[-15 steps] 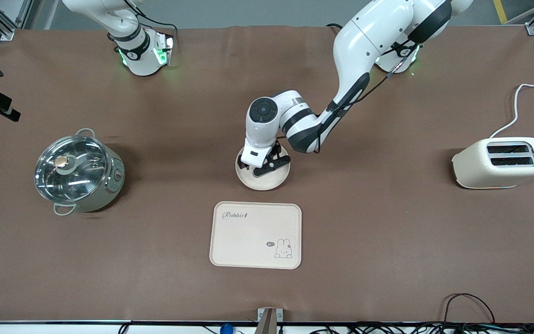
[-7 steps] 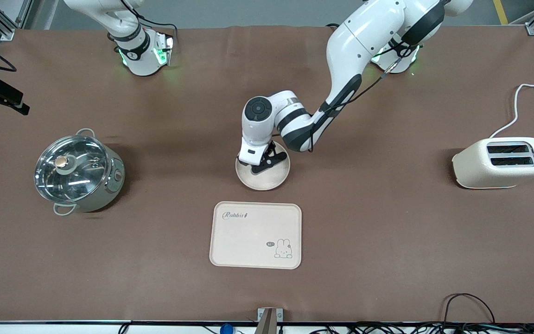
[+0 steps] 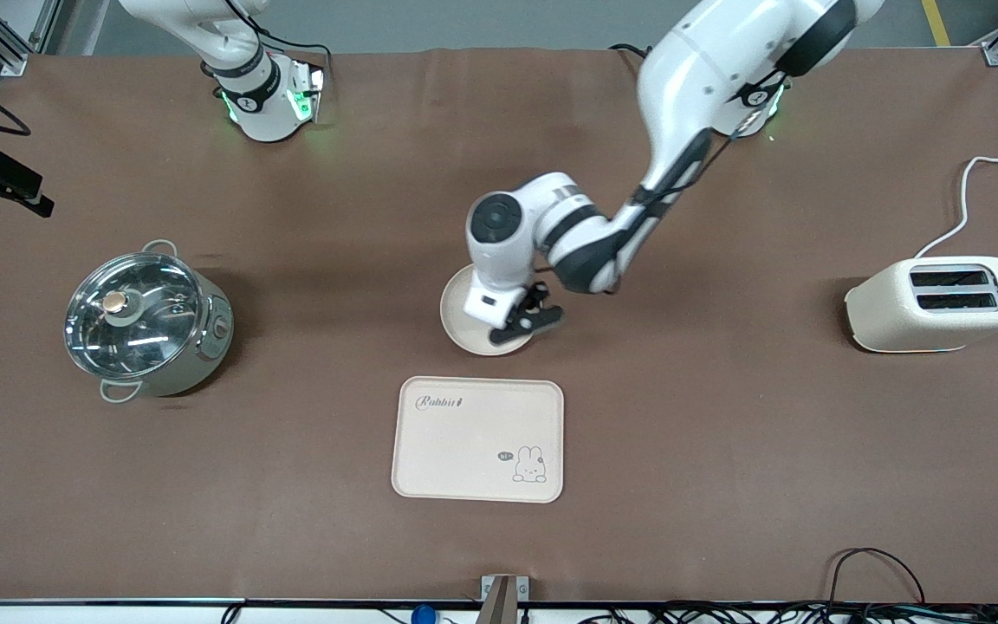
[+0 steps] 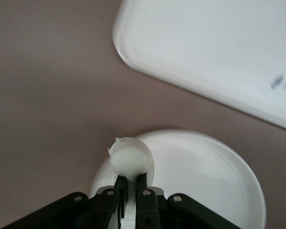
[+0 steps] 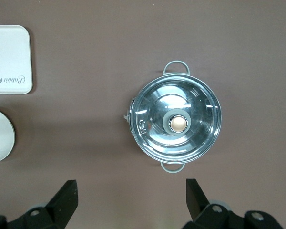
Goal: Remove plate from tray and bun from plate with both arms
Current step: 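Grasp the bun with the left gripper and carry it toward the toaster, then lower the bun onto the table beside the toaster with the left gripper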
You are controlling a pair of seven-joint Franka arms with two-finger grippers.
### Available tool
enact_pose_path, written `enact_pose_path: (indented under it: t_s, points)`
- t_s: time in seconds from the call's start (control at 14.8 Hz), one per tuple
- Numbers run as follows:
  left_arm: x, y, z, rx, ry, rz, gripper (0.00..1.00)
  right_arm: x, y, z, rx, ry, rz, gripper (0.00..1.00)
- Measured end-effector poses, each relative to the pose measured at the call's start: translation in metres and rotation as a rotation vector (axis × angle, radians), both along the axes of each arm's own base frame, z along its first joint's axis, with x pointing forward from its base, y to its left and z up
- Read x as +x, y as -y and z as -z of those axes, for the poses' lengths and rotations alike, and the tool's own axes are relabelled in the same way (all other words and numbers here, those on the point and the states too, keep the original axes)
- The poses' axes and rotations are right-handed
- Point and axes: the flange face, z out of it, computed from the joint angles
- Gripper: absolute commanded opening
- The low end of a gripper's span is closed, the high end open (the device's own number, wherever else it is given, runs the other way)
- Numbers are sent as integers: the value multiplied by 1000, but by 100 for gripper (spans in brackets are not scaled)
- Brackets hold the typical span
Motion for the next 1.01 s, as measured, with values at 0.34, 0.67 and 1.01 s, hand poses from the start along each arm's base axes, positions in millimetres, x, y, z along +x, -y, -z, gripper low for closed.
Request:
enact_pose_path:
  t_s: [0.34, 0.67, 1.01]
  points:
    - [90, -201, -47, -1, -81, 186, 0, 5, -2, 4, -2, 7, -3, 100]
    - [98, -295, 25, -23, -9, 281, 18, 10, -2, 9, -4, 9, -3, 100]
    - [92, -335, 76, -45, -10, 276, 100, 10, -2, 10, -4, 8, -4, 100]
